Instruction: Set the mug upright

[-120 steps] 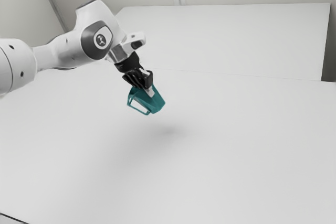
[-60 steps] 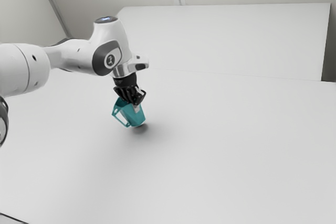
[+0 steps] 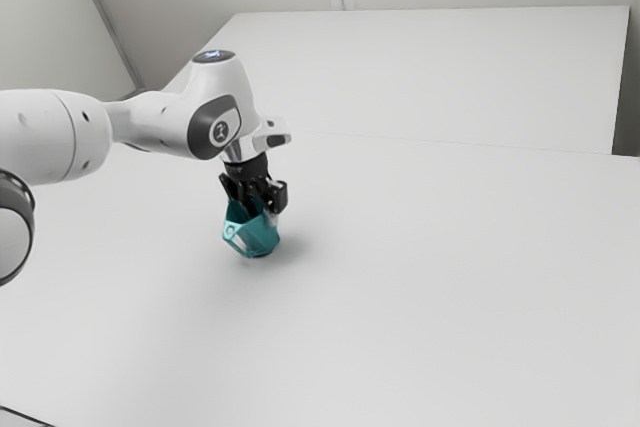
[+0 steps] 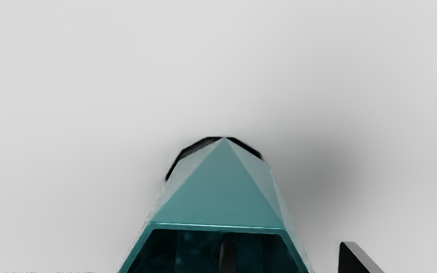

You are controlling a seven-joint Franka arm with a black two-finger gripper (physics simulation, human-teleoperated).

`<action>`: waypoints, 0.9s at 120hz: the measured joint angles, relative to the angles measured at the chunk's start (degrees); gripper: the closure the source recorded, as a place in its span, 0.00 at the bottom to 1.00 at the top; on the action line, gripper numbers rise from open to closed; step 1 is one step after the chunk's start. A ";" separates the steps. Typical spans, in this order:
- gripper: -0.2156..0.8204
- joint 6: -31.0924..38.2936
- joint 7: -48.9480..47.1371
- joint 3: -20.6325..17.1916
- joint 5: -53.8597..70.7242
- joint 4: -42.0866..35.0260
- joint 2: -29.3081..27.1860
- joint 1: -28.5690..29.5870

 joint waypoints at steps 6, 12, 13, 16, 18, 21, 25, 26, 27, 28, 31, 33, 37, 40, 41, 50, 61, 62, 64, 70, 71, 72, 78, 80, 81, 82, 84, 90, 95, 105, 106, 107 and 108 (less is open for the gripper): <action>0.49 -0.06 -0.14 0.00 -0.25 0.04 -0.64 -0.01; 0.43 -0.21 -0.26 0.00 -0.49 0.07 -1.98 -0.05; 0.42 -0.29 -0.28 0.00 -0.54 0.09 -2.29 -0.08; 0.40 -0.53 -0.34 0.00 -0.66 0.18 -3.15 -0.19; 0.39 -0.72 -0.37 0.00 -0.73 0.25 -3.82 -0.27; 0.37 -1.10 -0.43 -0.03 -0.83 0.42 -4.76 -0.37; 0.34 -1.71 -0.50 -0.03 -0.95 0.75 -5.79 -0.51; 0.34 -1.87 -0.52 -0.01 -0.98 0.86 -5.99 -0.53; 0.33 -2.03 -0.53 -0.01 -1.01 1.00 -6.16 -0.53; 0.33 -2.21 -0.55 -0.01 -1.04 1.17 -6.31 -0.52; 0.32 -2.84 -0.59 0.02 -1.11 1.95 -6.57 -0.43; 0.31 -3.32 -0.61 0.03 -1.15 2.66 -6.64 -0.33; 0.29 -4.48 -0.65 0.10 -1.22 4.42 -6.61 -0.17; 0.28 -5.49 -0.69 0.20 -1.25 5.88 -6.52 -0.08; 0.28 -5.87 -0.70 0.23 -1.27 6.48 -6.44 -0.05; 0.26 -9.81 -0.55 0.49 -1.36 13.14 -5.08 0.07; 0.24 -14.95 -0.15 0.58 -1.44 19.20 -4.65 0.04; 0.24 -15.37 -0.12 0.58 -1.45 19.52 -4.73 0.02; 0.24 -16.14 -0.05 0.56 -1.46 20.03 -4.87 -0.07; 0.23 -18.32 0.13 0.52 -1.48 20.88 -5.82 -0.37; 0.23 -18.65 0.16 0.51 -1.50 20.96 -5.98 -0.41; 0.23 -18.97 0.19 0.50 -1.52 21.03 -6.13 -0.46; 0.22 -20.64 0.35 0.51 -1.69 21.24 -6.85 -0.73; 0.22 -21.12 0.41 0.52 -1.74 21.27 -7.03 -0.77; 0.22 -21.34 0.43 0.52 -1.77 21.28 -7.13 -0.78; 0.22 -21.55 0.46 0.52 -1.80 21.29 -7.21 -0.79; 0.22 -21.96 0.50 0.52 -1.90 21.31 -7.35 -0.80; 0.22 -22.99 0.63 0.52 -2.24 21.34 -7.57 -0.72; 0.22 -23.68 0.73 0.53 -2.44 21.35 -7.65 -0.62; 0.21 -24.70 0.92 0.53 -2.72 21.35 -7.69 -0.53; 0.21 -24.78 0.93 0.53 -2.74 21.35 -7.68 -0.53; 0.21 -24.85 0.95 0.53 -2.76 21.35 -7.67 -0.53; 0.21 -24.93 0.97 0.53 -2.77 21.35 -7.67 -0.53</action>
